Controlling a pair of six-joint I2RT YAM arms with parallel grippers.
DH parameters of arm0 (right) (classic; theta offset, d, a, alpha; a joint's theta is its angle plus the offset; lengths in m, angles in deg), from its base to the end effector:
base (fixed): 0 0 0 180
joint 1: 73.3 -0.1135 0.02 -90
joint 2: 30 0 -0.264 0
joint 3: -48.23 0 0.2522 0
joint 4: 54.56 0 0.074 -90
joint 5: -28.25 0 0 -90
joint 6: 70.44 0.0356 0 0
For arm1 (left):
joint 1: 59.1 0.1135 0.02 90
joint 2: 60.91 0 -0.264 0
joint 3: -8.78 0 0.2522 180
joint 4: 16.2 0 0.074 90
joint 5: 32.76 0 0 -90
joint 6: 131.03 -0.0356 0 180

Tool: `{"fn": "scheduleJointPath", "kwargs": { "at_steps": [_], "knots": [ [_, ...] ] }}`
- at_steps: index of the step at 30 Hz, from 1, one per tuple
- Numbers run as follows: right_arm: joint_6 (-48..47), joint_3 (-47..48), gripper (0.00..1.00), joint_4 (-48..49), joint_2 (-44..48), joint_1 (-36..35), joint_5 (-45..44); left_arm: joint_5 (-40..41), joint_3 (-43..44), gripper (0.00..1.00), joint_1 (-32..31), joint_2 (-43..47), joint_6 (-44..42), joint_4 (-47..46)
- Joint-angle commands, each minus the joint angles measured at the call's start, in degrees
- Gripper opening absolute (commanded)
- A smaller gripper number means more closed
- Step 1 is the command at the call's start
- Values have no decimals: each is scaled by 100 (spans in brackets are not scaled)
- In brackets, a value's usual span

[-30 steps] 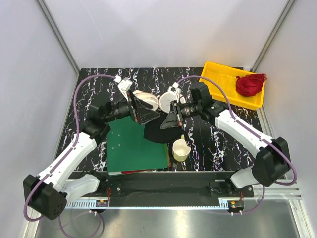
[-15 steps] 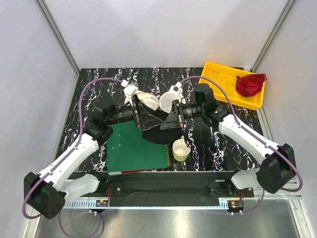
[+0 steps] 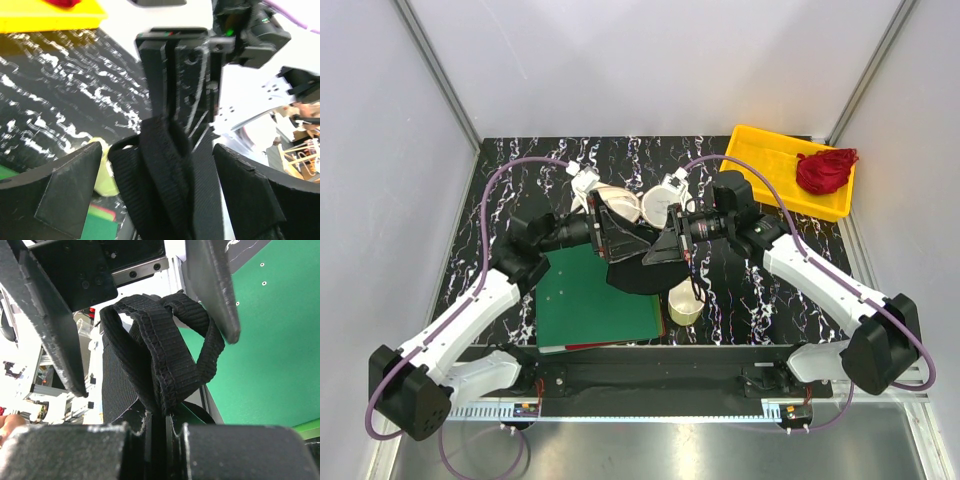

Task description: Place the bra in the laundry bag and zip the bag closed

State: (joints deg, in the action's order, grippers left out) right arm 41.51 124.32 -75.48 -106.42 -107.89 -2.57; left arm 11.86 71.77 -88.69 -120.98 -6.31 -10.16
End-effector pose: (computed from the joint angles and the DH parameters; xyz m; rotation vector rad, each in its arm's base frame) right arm 0.2265 0.1933 0.3352 -0.9749 1.8690 1.6193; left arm 0.1953 -0.1401 0.3498 0.5978 1.7327 -1.4621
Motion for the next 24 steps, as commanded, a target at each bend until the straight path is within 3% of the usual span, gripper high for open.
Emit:
{"fn": "scheduleJointPath", "kwargs": {
  "at_steps": [1, 5, 11, 12, 14, 15, 16, 17, 19, 22, 24],
  "knots": [
    [98, 43, 0, 303, 189, -57, 59, -321, -230, 81, -65, -13, 622, -1125],
    [107, 17, 0, 320, 268, -74, 6, -409, -239, 47, -65, -118, 773, -1283],
    [142, -45, 0, 312, 479, -74, -257, -717, -28, 6, -65, -171, 764, -994],
    [160, -54, 0, 303, 514, -74, -327, -726, 24, 0, -56, -154, 773, -942],
    [186, -45, 4, 93, 593, -74, -617, -639, 286, 0, -39, -75, 450, -320],
    [186, -28, 16, -291, 628, -74, -905, -542, 437, 0, -30, -40, 213, 31],
    [169, 16, 38, -521, 663, -74, -1082, -263, 586, 0, -21, -22, -277, 730],
    [186, 17, 47, -724, 759, -74, -1214, -104, 927, 0, 5, -13, -525, 1094],
    [300, 34, 81, -1365, 883, -74, -1776, 317, 1263, 0, 5, -48, -1226, 1945],
    [695, 43, 100, -2138, 1339, -66, -2716, 460, 1615, 0, 14, -118, -1765, 2336],
    [1020, 139, 100, -2830, 1463, -57, -3374, 522, 1774, 0, 5, -189, -2047, 2503]
  ]
}}
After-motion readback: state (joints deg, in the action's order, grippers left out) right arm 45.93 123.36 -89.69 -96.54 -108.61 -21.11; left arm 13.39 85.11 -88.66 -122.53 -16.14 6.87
